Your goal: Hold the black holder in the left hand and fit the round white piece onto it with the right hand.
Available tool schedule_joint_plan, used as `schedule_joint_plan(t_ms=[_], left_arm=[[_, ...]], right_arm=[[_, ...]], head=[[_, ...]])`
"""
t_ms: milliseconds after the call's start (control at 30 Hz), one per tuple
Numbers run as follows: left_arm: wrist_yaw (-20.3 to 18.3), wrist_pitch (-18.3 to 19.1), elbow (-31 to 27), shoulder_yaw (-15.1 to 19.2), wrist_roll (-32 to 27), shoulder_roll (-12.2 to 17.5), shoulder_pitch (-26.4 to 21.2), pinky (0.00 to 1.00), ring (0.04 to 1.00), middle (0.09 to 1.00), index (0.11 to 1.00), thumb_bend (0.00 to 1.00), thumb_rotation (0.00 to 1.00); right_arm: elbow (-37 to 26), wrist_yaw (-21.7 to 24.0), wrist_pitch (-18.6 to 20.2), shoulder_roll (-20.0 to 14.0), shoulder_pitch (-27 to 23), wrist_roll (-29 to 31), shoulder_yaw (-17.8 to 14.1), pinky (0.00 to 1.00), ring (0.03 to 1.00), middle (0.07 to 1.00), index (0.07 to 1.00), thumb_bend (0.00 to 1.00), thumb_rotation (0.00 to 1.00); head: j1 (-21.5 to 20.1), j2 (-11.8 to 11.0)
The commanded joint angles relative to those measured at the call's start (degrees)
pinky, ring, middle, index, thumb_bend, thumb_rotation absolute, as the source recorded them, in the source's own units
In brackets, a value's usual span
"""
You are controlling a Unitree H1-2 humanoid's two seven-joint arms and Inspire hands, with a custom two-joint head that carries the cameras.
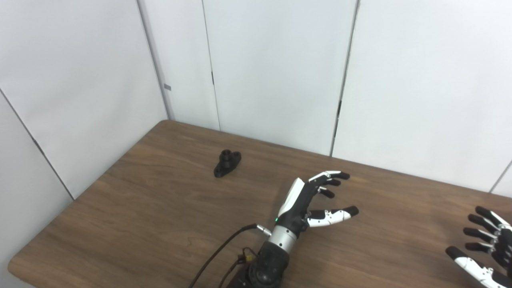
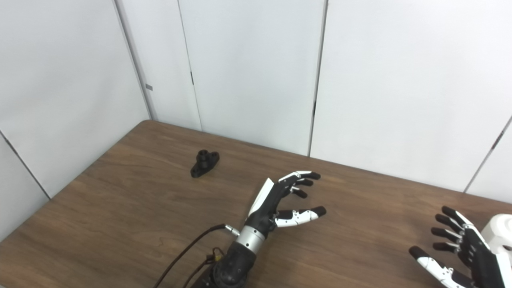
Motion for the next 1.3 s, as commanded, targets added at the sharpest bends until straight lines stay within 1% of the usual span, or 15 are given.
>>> schedule_joint_plan(t_ms=[0, 67, 100, 233, 300, 333, 367, 400, 467, 533, 667, 833, 1000, 1100, 1267], left_arm=[[1.32, -2.49, 0.84, 0.00, 0.09, 0.07, -0.86, 0.62, 0.763, 0.823, 0.739, 0.77, 0.26], [1.59, -3.10, 0.64, 0.20, 0.00, 0.25, -0.97, 0.59, 0.741, 0.816, 0.738, 0.77, 0.25], [1.62, -3.14, 0.29, 0.29, -0.08, 0.39, -1.00, 0.55, 0.712, 0.806, 0.737, 0.76, 0.24], [1.48, -1.02, -2.26, 0.61, 0.85, 1.14, -0.92, 0.48, 0.641, 0.782, 0.729, 0.75, 0.23], [1.34, -1.10, -2.97, 1.01, 0.50, 1.75, -0.99, 0.47, 0.619, 0.763, 0.716, 0.72, 0.14], [1.47, -1.01, -3.37, 1.24, 0.51, 1.98, -0.97, 0.47, 0.615, 0.759, 0.713, 0.72, 0.12], [2.18, -0.61, -3.88, 1.77, 0.81, 2.01, -0.92, 0.47, 0.631, 0.761, 0.707, 0.72, 0.10], [3.17, -0.03, -4.58, 2.39, 1.52, 2.04, -0.88, 0.49, 0.688, 0.781, 0.690, 0.74, 0.07], [4.32, 1.28, -6.43, 3.70, 2.38, 2.24, -0.77, 0.52, 0.751, 0.807, 0.670, 0.73, 0.08], [4.06, 2.30, -8.38, 4.80, 2.06, 3.18, -0.68, 0.52, 0.753, 0.813, 0.664, 0.73, 0.08], [2.61, 2.99, -10.22, 5.90, 0.83, 5.48, -0.72, 0.50, 0.717, 0.774, 0.653, 0.75, 0.09], [1.05, 5.49, -13.24, 6.59, 0.62, 7.94, -0.14, 0.52, 0.723, 0.762, 0.645, 0.75, 0.11], [-0.15, 7.53, -15.63, 7.69, -0.01, 10.12, 0.40, 0.55, 0.723, 0.761, 0.627, 0.75, 0.08], [0.51, 8.81, -16.75, 8.97, 1.49, 11.56, 0.44, 0.57, 0.728, 0.768, 0.625, 0.77, 0.09], [1.20, 9.91, -17.60, 10.93, 4.11, 14.47, 0.43, 0.68, 0.789, 0.814, 0.654, 0.78, 0.14]], right_arm=[[-1.01, -0.71, -2.61, -0.54, -1.78, -0.47, -0.32, 0.59, 0.719, 0.801, 0.849, 0.57, 0.29], [-1.17, -0.81, -2.36, -0.59, -1.82, -0.79, -0.30, 0.58, 0.718, 0.802, 0.850, 0.57, 0.29], [-1.27, -0.80, -2.30, -0.57, -1.84, -0.80, -0.32, 0.58, 0.717, 0.801, 0.849, 0.56, 0.28], [-1.57, -0.63, -1.94, -0.52, -1.82, -0.44, -0.52, 0.57, 0.712, 0.800, 0.846, 0.55, 0.25], [-1.94, -0.62, -1.36, -0.47, -1.76, -0.45, -0.59, 0.57, 0.711, 0.799, 0.843, 0.56, 0.25], [-2.06, -0.60, -1.22, -0.50, -1.73, -0.47, -0.61, 0.57, 0.710, 0.799, 0.843, 0.56, 0.25], [-2.04, -0.55, -1.29, -0.53, -1.72, -0.38, -0.64, 0.57, 0.711, 0.799, 0.842, 0.56, 0.26], [-2.02, -0.50, -1.29, -0.56, -1.72, -0.31, -0.67, 0.56, 0.711, 0.799, 0.841, 0.56, 0.26], [-2.08, -0.42, -0.92, -0.62, -1.72, -0.26, -0.75, 0.56, 0.705, 0.798, 0.840, 0.56, 0.27], [-2.13, -0.33, -0.64, -0.63, -1.73, -0.23, -0.79, 0.55, 0.701, 0.798, 0.839, 0.56, 0.28], [-1.50, -0.33, -1.36, -0.74, -1.87, -0.11, -0.79, 0.54, 0.697, 0.799, 0.837, 0.56, 0.27], [-2.22, -0.24, 0.06, -0.75, -1.82, 0.20, -0.93, 0.54, 0.696, 0.799, 0.839, 0.59, 0.32], [-2.96, -0.02, 0.79, -0.94, -1.79, 0.85, -1.07, 0.53, 0.685, 0.796, 0.833, 0.58, 0.30], [-2.39, -0.10, -0.20, -1.20, -2.01, 0.74, -0.94, 0.52, 0.679, 0.790, 0.828, 0.59, 0.31], [-2.15, -0.04, -0.21, -1.21, -2.19, 0.63, -0.67, 0.52, 0.673, 0.790, 0.824, 0.59, 0.33]], head=[[0.26, -0.15], [0.38, -0.24], [0.38, -0.24], [0.45, -0.22], [0.44, -0.21], [0.46, -0.11], [0.48, -0.08], [0.49, -0.12], [0.68, -0.22], [0.75, -0.24], [0.70, -0.20], [0.76, -0.05], [1.04, 0.00], [1.20, 0.07], [1.50, 0.18]])
